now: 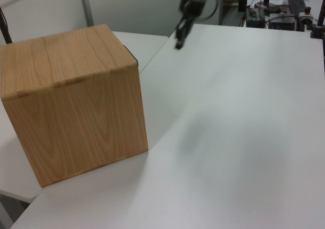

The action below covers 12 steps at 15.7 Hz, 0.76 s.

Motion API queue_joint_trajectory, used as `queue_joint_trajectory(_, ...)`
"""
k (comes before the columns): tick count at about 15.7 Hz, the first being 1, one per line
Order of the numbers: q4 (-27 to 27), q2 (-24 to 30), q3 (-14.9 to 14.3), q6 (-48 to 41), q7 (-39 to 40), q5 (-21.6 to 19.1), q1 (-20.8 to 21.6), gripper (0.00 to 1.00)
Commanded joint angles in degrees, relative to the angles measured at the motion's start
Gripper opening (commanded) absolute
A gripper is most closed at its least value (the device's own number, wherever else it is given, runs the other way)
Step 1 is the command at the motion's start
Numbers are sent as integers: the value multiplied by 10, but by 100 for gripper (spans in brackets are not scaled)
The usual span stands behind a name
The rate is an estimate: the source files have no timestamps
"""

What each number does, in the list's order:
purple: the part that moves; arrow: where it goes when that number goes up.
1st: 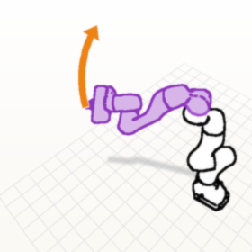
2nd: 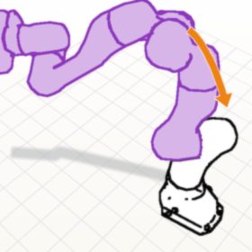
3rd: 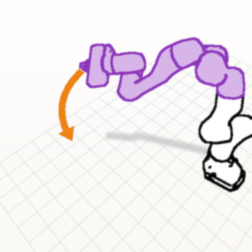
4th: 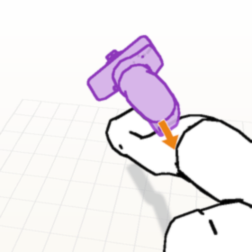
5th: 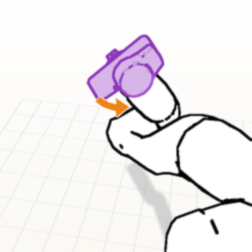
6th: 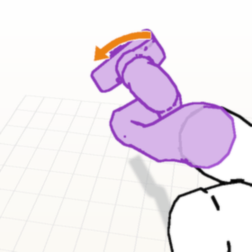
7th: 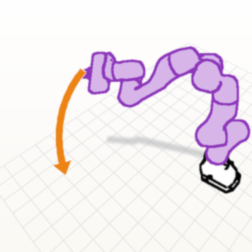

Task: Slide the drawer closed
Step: 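Lift the gripper up and away from the closed drawer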

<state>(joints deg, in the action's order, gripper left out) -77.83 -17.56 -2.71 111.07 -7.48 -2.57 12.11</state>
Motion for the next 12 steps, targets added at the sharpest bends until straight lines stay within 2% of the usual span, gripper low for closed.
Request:
queue_joint_trajectory(1, -98, 113, 11, -127, -9, 1, -37, 100)
queue_joint_trajectory(3, -151, 178, 10, -147, 4, 16, -49, 100)
queue_joint_trajectory(5, -167, 211, 10, -160, 16, 16, -64, 100)
queue_joint_trajectory(8, -160, 225, 9, -208, 17, 16, -87, 100)
queue_joint_trajectory(12, -139, 207, 8, -234, 18, 18, -89, 100)
